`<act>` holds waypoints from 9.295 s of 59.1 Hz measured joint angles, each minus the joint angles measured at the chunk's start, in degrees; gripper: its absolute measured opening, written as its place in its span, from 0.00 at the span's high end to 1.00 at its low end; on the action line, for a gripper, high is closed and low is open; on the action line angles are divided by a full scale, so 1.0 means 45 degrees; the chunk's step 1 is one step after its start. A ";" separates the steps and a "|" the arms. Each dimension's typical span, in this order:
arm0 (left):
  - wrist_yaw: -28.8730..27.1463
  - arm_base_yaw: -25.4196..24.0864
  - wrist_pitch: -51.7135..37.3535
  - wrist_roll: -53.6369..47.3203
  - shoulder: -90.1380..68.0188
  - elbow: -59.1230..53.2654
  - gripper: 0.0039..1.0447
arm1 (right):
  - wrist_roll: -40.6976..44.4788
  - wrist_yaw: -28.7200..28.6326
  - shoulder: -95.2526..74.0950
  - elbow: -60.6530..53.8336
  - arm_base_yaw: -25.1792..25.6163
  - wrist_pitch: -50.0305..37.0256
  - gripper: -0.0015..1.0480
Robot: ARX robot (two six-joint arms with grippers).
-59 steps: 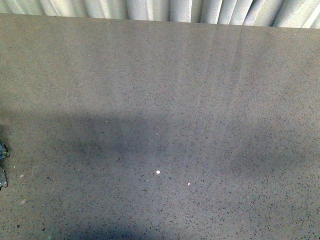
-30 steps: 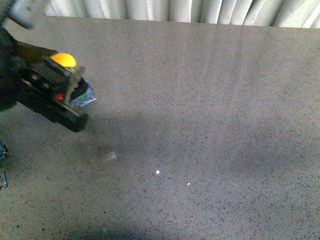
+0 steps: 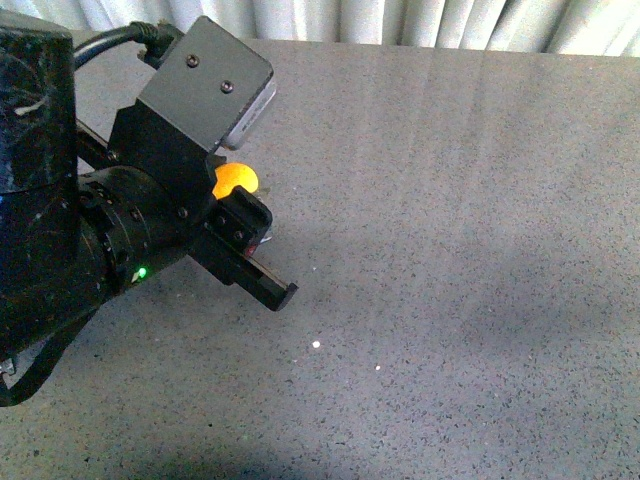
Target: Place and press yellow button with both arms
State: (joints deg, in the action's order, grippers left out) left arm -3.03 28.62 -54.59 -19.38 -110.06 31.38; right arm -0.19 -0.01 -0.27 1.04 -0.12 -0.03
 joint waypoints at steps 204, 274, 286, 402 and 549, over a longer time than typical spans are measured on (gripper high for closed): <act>0.0670 -0.6329 1.2133 0.4265 2.4247 -0.6819 0.99 | -0.4575 0.0345 -2.4742 1.5436 -0.7460 0.2171 0.99; 0.0670 -0.6329 1.2133 0.4269 2.4247 -0.6819 0.99 | -0.4663 0.0330 -2.5650 1.6252 -0.7135 0.2545 0.99; 0.0670 -0.6329 1.2133 0.4269 2.4247 -0.6819 0.99 | -0.4566 0.0340 -2.5888 1.6538 -0.7135 0.2759 0.99; 0.0670 -0.6329 1.2133 0.4269 2.4247 -0.6819 0.99 | -0.0034 0.1035 -1.0622 0.0894 -0.1093 -0.9379 0.99; 0.0670 -0.6329 1.2133 0.4279 2.4247 -0.6819 0.09 | -0.0010 0.0029 -0.0010 0.0005 -0.0015 -0.0034 0.09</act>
State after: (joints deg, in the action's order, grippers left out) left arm -0.01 0.14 0.01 -0.12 -0.95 0.69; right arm -0.23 0.12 -0.32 1.06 -0.19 -0.19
